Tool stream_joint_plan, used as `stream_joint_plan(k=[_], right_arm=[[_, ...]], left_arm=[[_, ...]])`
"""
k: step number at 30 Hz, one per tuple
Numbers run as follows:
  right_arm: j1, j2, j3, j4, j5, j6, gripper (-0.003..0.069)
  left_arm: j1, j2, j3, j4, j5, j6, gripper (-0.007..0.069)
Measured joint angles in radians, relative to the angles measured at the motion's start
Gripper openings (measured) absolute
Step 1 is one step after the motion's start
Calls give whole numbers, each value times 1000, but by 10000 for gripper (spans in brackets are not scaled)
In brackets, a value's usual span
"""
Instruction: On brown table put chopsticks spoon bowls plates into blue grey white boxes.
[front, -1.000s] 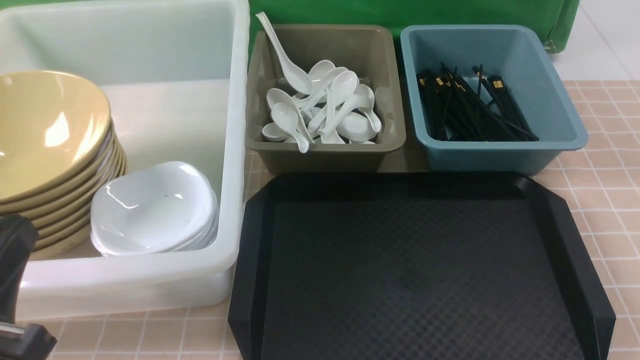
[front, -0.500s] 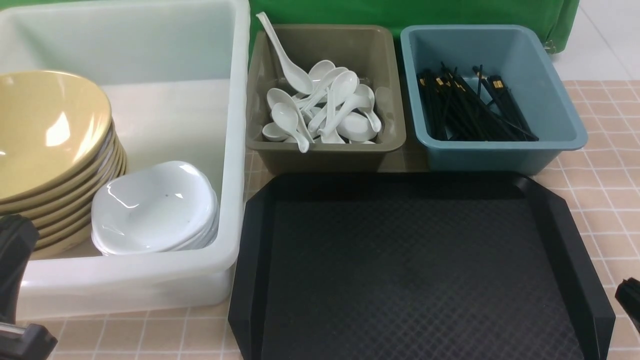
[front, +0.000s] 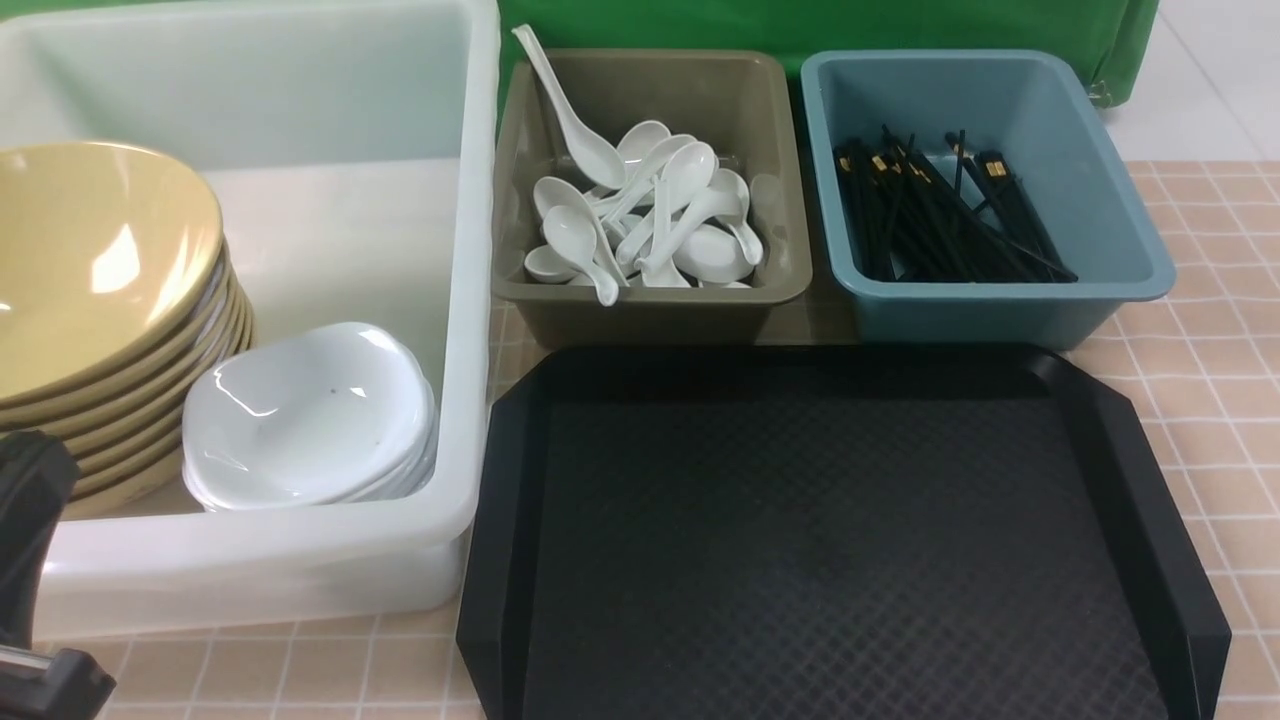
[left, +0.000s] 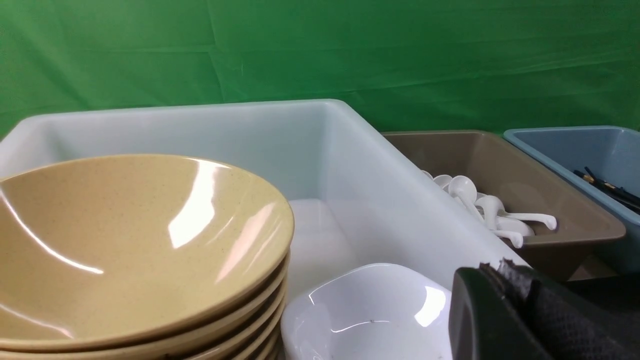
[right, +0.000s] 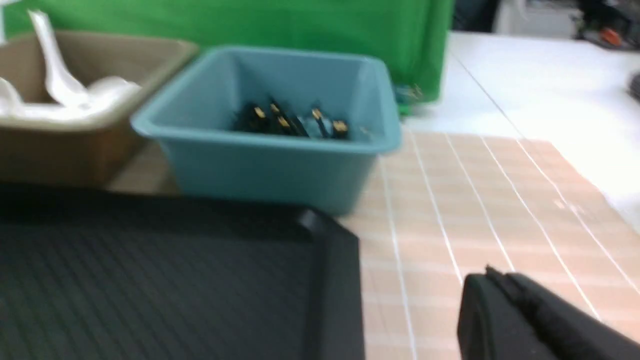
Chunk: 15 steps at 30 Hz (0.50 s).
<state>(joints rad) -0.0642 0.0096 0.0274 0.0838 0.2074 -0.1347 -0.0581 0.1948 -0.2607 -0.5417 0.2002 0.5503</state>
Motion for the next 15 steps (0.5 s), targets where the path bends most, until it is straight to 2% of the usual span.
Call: stream_joint_plan(k=[3, 15], right_arm=[[-12, -18, 2, -6, 88, -22, 46], [-14, -21, 1, -11, 97, -55, 48]], left_arm=[[0, 0, 0, 0, 0, 0, -7], [0, 0, 0, 0, 3, 0, -7]])
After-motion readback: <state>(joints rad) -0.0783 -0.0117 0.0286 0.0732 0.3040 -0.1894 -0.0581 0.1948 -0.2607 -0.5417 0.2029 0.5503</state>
